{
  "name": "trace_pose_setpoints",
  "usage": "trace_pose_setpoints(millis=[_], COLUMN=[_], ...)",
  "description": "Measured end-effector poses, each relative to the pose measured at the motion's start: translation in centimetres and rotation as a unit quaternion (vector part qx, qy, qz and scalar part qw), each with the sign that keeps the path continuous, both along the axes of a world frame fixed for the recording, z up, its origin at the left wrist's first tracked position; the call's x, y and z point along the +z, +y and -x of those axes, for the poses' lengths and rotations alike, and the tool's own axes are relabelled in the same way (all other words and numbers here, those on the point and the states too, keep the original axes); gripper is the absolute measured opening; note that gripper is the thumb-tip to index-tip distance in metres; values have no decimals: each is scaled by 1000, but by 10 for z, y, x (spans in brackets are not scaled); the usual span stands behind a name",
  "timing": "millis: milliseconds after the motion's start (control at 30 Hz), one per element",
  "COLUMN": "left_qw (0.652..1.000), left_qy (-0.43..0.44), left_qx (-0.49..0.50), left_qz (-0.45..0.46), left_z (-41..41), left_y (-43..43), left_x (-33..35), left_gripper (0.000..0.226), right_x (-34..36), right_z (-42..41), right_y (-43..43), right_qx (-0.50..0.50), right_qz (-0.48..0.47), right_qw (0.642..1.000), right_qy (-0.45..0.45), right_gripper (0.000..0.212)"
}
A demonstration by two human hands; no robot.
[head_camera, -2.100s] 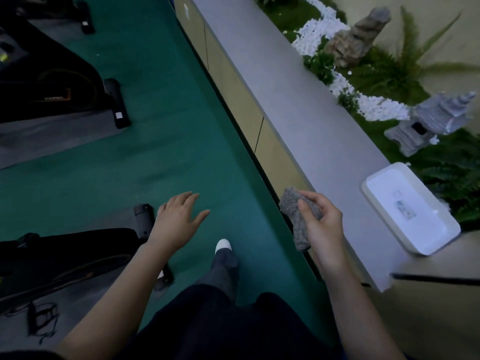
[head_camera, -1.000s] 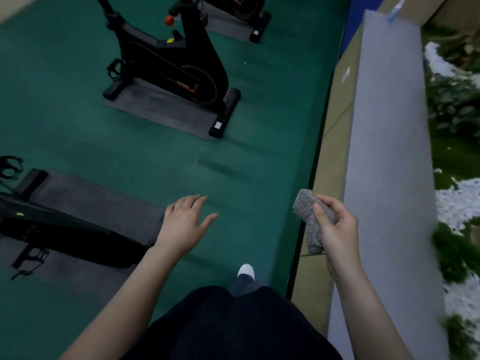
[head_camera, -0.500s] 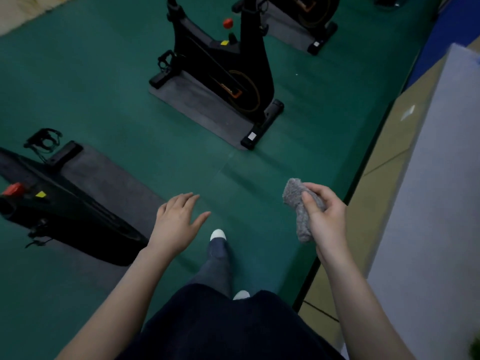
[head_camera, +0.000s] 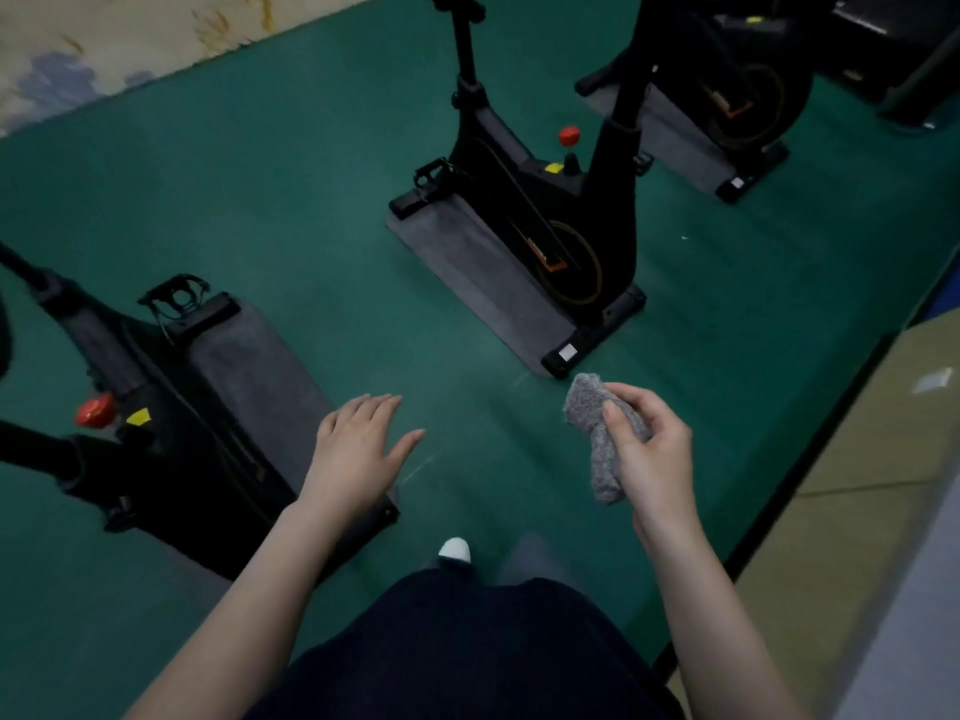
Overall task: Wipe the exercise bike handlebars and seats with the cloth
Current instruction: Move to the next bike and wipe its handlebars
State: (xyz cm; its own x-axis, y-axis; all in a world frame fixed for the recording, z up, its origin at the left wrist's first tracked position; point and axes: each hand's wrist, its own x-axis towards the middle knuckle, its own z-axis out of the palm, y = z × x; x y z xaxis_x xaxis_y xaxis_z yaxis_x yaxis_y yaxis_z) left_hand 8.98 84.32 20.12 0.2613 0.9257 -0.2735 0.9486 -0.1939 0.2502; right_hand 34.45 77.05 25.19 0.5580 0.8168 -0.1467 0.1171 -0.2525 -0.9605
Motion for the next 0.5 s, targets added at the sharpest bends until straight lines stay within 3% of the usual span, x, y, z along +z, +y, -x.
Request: trace_pose_setpoints(millis=[500], left_qw=[973], left_qy=[-11], left_qx=[228], left_qz=[1], left_z=[-51], left_y=[96], left_x=[1], left_gripper=[59], right_x=[0], right_z=[-51], right_y=[225], right_qx=[266], right_qz=[-6], right_qw=[964], right_qy=[-15], right_gripper=[19])
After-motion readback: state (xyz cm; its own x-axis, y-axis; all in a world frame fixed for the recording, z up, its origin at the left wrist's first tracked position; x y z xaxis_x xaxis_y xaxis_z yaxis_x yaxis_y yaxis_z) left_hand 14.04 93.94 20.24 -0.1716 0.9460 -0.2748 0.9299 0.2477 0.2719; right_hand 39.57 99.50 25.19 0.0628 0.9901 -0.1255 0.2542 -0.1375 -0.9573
